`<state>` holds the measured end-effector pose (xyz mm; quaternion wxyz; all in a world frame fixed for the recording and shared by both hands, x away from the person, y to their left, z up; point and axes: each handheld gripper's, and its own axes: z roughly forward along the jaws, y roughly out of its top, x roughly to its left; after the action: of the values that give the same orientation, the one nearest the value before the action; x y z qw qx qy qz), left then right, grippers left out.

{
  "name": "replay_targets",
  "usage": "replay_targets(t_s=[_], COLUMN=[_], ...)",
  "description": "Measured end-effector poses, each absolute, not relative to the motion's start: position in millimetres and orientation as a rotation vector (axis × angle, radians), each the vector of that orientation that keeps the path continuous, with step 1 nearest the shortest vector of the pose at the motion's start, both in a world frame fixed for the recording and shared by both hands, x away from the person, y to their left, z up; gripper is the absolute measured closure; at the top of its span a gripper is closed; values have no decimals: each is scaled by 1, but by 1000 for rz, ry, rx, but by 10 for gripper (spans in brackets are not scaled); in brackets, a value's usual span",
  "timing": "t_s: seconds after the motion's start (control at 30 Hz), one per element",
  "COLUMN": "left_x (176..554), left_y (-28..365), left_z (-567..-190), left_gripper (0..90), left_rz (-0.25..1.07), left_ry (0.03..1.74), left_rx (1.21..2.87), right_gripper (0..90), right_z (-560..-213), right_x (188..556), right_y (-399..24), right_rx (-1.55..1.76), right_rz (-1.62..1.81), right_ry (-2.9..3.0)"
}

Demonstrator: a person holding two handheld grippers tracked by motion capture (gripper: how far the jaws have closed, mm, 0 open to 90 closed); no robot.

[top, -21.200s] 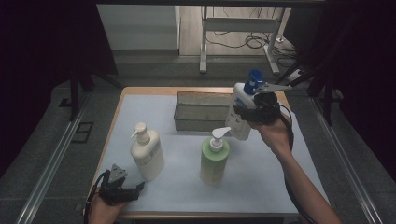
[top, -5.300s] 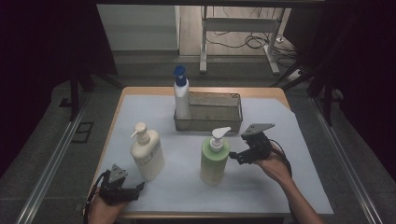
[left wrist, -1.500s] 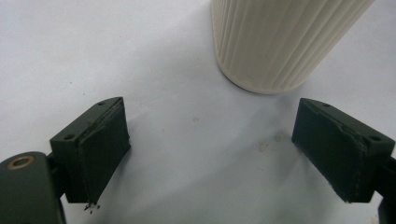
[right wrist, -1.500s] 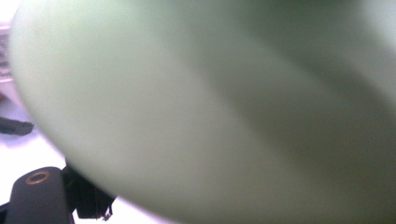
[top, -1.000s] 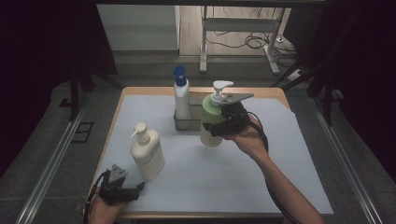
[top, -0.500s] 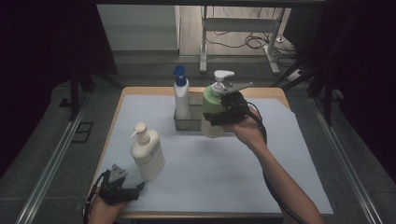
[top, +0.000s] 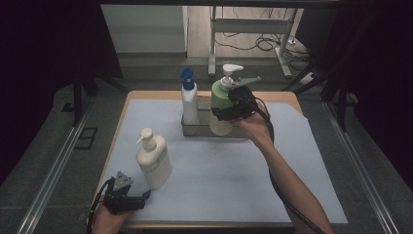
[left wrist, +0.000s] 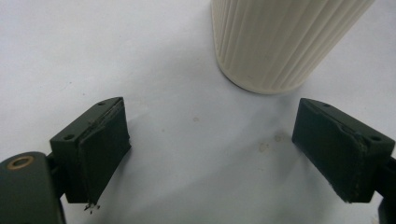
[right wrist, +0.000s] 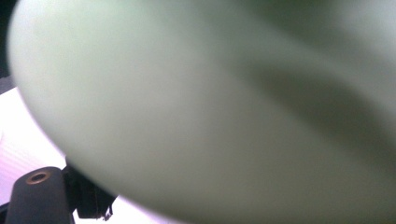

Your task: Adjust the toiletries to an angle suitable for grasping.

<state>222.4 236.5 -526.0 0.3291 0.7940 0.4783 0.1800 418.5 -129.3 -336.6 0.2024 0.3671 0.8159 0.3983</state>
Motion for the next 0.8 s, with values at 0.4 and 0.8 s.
replay_targets(t_s=[0.4, 0.8], left_x=[223, 223], left_y=[237, 237], left_z=[-526, -526], left_gripper=[107, 107], left_rz=[470, 470], left_ry=[1250, 1250], left_rx=[2079, 2080], right_gripper=[123, 123], right_z=[-341, -344], right_x=[440, 456], right_y=[-127, -124], right_rx=[1066, 1087], right_rz=[1097, 1060], right_ry=[2239, 2201])
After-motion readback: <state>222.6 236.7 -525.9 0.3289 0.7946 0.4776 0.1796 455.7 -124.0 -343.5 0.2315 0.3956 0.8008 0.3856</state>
